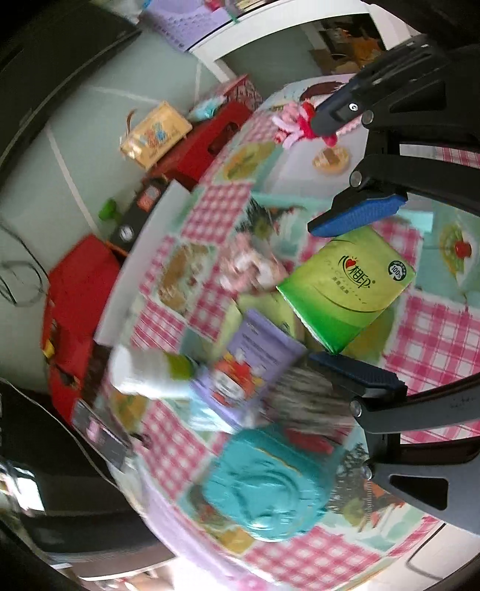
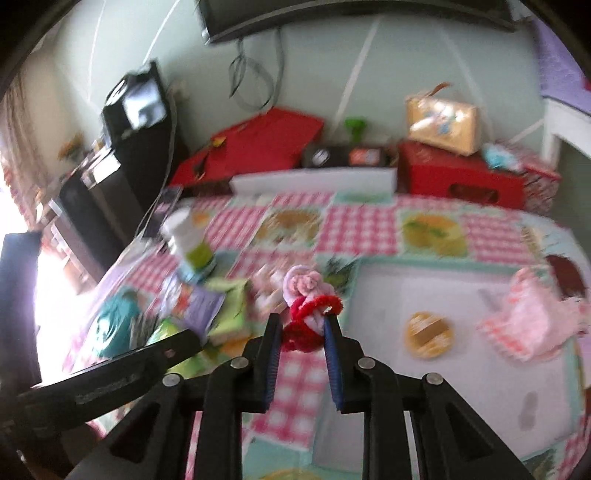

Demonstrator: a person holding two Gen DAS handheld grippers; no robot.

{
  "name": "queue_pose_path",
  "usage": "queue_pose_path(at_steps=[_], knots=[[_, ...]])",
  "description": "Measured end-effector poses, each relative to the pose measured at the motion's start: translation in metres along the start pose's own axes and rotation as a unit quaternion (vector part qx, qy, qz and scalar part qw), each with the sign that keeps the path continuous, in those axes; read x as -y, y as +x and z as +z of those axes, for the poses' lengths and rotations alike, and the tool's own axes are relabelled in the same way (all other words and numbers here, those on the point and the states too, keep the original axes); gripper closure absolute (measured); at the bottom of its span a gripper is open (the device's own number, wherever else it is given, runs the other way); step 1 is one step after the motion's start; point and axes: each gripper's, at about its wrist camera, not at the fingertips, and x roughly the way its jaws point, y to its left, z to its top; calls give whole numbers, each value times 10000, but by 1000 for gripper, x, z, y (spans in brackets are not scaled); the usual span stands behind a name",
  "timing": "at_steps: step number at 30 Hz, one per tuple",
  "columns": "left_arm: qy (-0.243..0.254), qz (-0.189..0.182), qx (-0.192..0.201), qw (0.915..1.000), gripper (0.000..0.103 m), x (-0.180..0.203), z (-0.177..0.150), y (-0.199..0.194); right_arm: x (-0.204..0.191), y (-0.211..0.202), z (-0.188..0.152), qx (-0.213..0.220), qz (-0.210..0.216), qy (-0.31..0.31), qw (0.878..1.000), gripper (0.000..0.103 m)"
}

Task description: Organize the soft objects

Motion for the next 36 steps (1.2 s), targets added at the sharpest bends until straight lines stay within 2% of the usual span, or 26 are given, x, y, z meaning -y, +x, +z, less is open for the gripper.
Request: queue_pose_path(at_steps=[4,10,14,17,21,24,30,36], knots=[[409,-116,197,9989,37,28,11,-12,25,-20,12,310,-575,192,9977,78],[1117,-367,332,9925,37,83,18,-14,67,-43,23,462,-1334,525,9886,78],[1678,-512,203,9843,37,122,11,-1,98,-60,33,545,-1475,984,9826,78],[2035,-652,-67,9769,37,145,-1,15,116,-68,39,561,-1811,1112,9755,78],[2351,-674,-418,9687,37,167,-18,43,143,-65,42,396,-2054,1524,9659,78],[2431,-740,-662,9649,37,177,-26,61,159,-59,33,284,-2103,1763,9612,78],[2595,-756,-1040,9571,37,185,-44,89,188,-34,6,-336,-2291,2139,9490,78],[2727,-798,-1452,9477,37,184,-65,103,197,-10,-11,-897,-2338,2174,9434,77]])
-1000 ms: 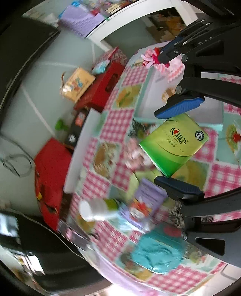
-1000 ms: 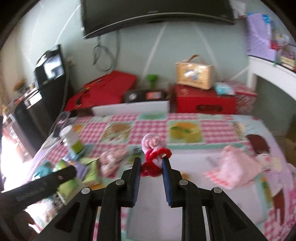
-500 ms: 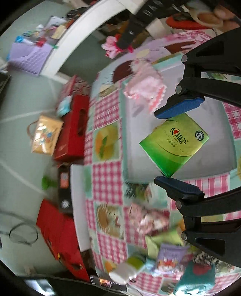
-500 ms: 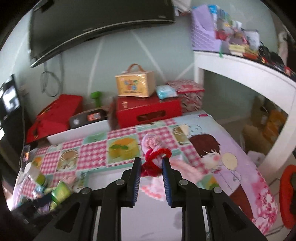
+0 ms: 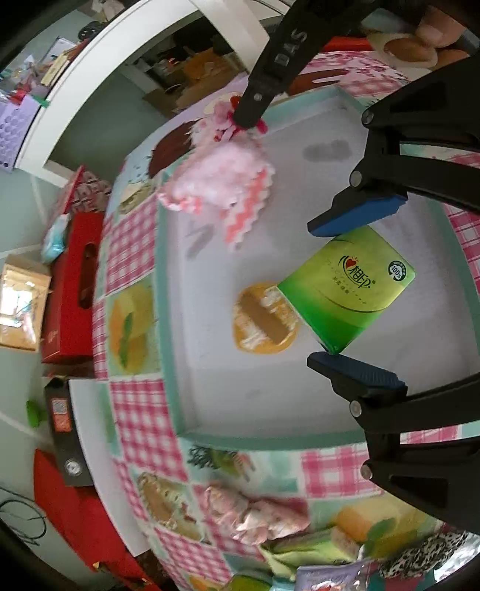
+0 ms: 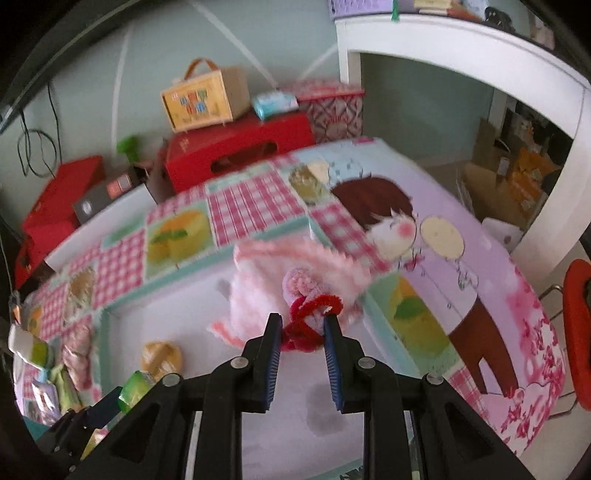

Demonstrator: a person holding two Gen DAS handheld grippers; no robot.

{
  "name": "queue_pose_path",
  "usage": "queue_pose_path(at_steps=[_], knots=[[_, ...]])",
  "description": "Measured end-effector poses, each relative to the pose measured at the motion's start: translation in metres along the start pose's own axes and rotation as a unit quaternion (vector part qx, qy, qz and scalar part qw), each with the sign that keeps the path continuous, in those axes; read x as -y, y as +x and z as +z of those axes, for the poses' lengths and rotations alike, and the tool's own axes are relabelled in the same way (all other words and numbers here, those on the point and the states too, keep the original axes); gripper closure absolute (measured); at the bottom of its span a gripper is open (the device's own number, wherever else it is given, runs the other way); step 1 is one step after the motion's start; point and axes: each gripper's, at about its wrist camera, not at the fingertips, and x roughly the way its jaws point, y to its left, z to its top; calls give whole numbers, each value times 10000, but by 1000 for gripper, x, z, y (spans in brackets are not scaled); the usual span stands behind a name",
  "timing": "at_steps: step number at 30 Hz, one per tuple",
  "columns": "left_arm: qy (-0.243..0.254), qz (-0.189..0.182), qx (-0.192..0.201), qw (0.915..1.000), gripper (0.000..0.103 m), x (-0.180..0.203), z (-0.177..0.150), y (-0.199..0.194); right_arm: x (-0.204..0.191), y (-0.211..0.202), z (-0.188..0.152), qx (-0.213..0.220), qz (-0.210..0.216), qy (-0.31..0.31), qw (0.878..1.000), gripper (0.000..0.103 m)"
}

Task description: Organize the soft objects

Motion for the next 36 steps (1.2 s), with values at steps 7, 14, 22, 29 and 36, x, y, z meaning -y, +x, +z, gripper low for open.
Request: queue_pose_path(at_steps=[7,14,22,29,36], knots=[[16,-28,-182,9998,37,2,-9,10,1,23,-10,-396,-147,35,9991,75],[-6,-67,-314,9995,37,3,-11,15,-5,32,-13,-576,-245,-65,9980,71],[-71,-101,-231,9997,30,1,-11,10,-11,25,-10,-479,-265,-134,9984,47],[-176,-137,-21,9997,11,-6,-9,-2,-15,16,-5,-274,-226,-138,9993,41],[-334,-258,224,9989,7,-18,-6,-17,-15,10,-3,-139,-185,-76,9997,27]])
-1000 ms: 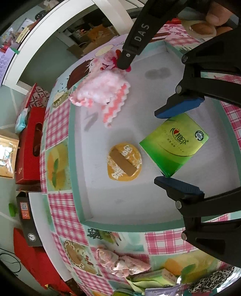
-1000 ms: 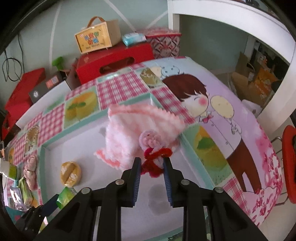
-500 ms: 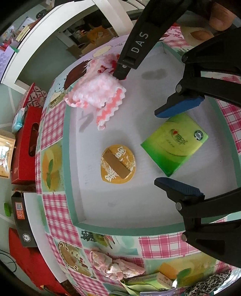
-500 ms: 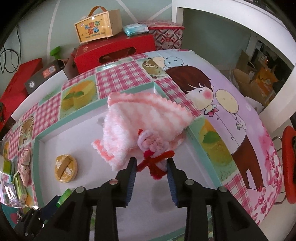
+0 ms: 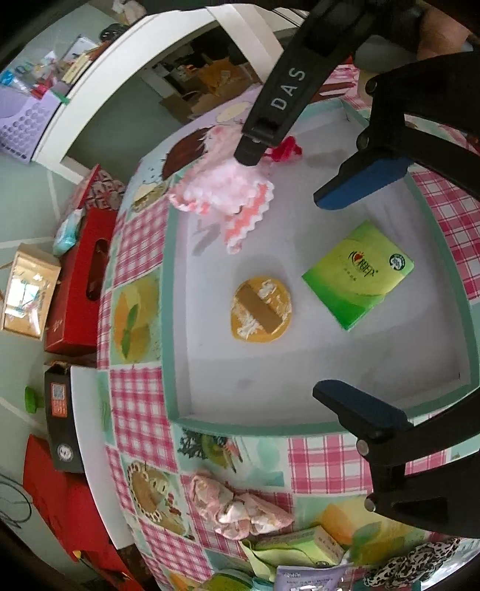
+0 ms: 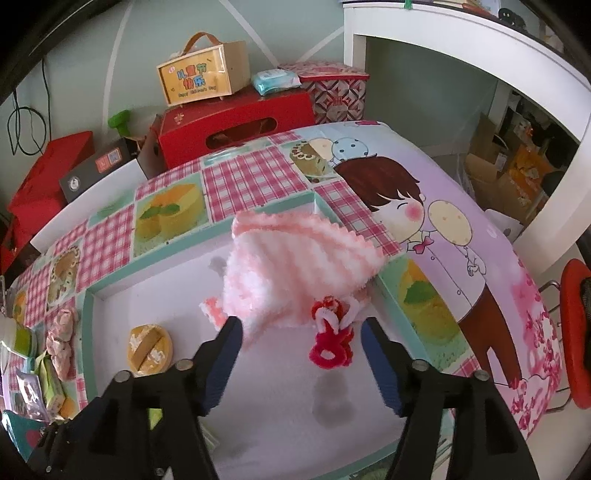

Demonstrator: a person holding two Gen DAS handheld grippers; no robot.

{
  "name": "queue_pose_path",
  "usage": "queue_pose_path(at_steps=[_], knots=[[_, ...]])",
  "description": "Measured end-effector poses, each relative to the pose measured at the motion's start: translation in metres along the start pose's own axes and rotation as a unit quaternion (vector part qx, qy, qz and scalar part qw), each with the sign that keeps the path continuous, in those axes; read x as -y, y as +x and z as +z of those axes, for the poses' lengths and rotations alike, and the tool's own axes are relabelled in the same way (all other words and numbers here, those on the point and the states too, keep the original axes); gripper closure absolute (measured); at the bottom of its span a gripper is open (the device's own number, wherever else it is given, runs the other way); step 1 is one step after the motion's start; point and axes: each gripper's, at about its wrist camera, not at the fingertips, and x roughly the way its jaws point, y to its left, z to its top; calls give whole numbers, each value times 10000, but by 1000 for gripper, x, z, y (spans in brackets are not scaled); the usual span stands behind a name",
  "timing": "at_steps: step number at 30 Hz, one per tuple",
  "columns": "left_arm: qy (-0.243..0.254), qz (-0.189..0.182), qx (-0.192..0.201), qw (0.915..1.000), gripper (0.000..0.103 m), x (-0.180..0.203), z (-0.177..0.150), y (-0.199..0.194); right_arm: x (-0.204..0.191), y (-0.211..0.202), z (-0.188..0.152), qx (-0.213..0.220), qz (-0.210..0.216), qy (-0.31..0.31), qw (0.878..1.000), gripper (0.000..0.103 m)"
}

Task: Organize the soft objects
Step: 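Open the right gripper to drop the plush toy while the left gripper releases the tissue pack, then withdraw both grippers from the tray back toward the cluttered items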

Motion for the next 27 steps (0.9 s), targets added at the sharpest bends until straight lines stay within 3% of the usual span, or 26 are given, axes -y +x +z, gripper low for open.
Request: queue_pose_path(at_steps=[5,8,12,17,22,27], knots=[[-355,-78,324,9988,5,-23,9,-21,7,-5,2,113,44,163,9998,24],[-535,-19,656,9964,5,-40,15,-39,10,-8,3,185,40,249,9995,15],[-780,310,1140,9899,5,-72,24,-66,10,-17,5,384,74,263,9989,15],[-1149,645,1343,9821,5,-119,28,-91,-6,-23,5,512,221,27,9984,15],[-1609,1207,1575,9668,5,-176,26,-121,-32,-27,2,555,535,-226,9968,15],[-2121,1809,1508,9484,5,-234,14,-135,-67,-29,-4,587,736,-650,9934,15]])
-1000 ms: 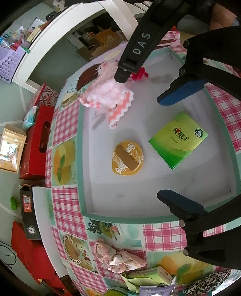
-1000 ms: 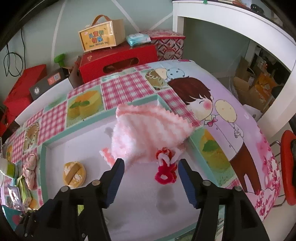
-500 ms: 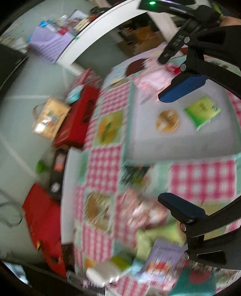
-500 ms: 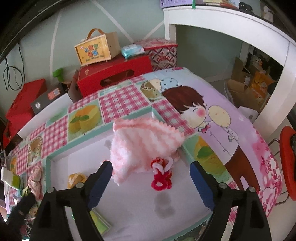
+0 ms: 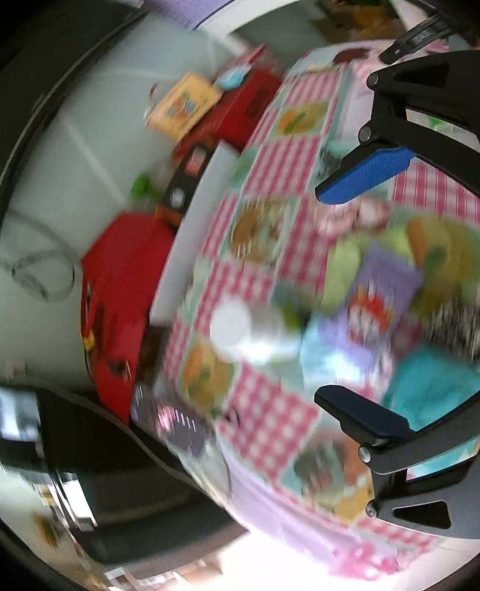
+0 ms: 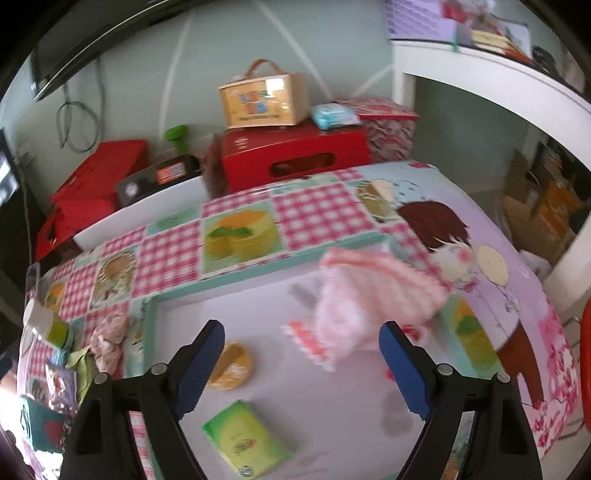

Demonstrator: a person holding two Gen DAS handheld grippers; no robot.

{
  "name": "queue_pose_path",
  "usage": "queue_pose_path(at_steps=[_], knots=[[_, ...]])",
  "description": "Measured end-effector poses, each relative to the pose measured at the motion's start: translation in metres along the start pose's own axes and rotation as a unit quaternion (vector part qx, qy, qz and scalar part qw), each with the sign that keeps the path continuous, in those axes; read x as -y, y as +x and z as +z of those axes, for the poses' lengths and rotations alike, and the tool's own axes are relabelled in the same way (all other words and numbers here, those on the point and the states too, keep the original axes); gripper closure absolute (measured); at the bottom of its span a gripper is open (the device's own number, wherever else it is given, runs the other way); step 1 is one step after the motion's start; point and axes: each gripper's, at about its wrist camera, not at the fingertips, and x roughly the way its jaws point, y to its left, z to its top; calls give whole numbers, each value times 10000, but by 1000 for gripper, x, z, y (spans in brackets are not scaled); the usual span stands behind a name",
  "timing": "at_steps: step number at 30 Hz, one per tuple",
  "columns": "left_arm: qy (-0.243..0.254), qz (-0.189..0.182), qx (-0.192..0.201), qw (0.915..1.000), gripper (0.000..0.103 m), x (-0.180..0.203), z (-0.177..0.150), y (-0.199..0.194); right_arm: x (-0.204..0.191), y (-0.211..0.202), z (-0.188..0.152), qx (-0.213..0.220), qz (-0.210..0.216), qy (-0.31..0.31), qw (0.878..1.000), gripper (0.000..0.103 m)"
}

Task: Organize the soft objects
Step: 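Withdraw both grippers from the tray back toward the cluttered items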

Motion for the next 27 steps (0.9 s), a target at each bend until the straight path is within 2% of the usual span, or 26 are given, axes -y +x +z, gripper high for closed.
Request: queue_pose_path(at_steps=[7,12,15,20,27], knots=[[-574,576,-448,9957,5,-63,6,21,-56,7,-9,-117,287,-682,9972,15],[-658,634,-604,9940,5,-79,6,28,-107,10,-18,-200,751,-1241,9892,15],[-551,683,-715,9936,5,-81,6,34,-144,10,-26,-261,1110,-1646,9797,15],[-423,586,-826,9940,5,-89,7,41,-201,15,-45,-561,1804,-2231,9563,15],[-355,688,-975,9922,5,-99,6,50,-259,24,-79,-600,1781,-3285,9256,15]])
